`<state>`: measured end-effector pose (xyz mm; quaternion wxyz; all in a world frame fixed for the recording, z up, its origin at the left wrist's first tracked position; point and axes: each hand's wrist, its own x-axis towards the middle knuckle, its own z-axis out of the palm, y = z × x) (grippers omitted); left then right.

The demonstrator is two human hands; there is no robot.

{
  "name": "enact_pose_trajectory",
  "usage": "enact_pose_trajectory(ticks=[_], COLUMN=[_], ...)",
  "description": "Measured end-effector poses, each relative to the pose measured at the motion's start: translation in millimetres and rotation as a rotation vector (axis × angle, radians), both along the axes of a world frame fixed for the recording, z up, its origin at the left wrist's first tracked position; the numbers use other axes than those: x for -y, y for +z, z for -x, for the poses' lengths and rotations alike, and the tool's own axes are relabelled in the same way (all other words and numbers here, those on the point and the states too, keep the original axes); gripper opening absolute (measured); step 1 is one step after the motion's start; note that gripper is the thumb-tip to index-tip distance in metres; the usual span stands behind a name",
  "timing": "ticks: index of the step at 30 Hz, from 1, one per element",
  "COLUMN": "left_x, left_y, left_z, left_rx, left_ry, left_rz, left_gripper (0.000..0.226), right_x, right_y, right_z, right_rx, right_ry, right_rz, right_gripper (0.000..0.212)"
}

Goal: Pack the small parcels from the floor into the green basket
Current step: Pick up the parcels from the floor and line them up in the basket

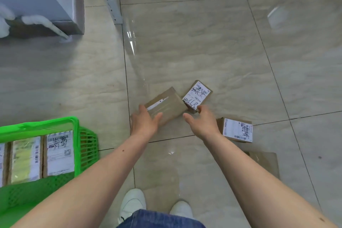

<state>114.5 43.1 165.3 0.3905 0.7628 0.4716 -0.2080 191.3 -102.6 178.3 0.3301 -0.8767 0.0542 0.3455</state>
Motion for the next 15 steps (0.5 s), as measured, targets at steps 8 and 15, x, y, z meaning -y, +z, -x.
enact_pose_trajectory(ticks=[8, 15], left_x=[-14, -16], left_y=[-124, -158], left_z=[-25, -27], left_rx=[-0.019, 0.011], left_ry=[0.058, 0.053], left_rz=[0.028, -0.007], left_gripper=[0.097, 0.106], right_x=[-14, -24], right_y=[-134, -172], right_z=[-40, -44], right_rx=[0.048, 0.083], right_ry=[0.051, 0.048], right_rz=[0.011, 0.048], right_gripper=[0.045, 0.045])
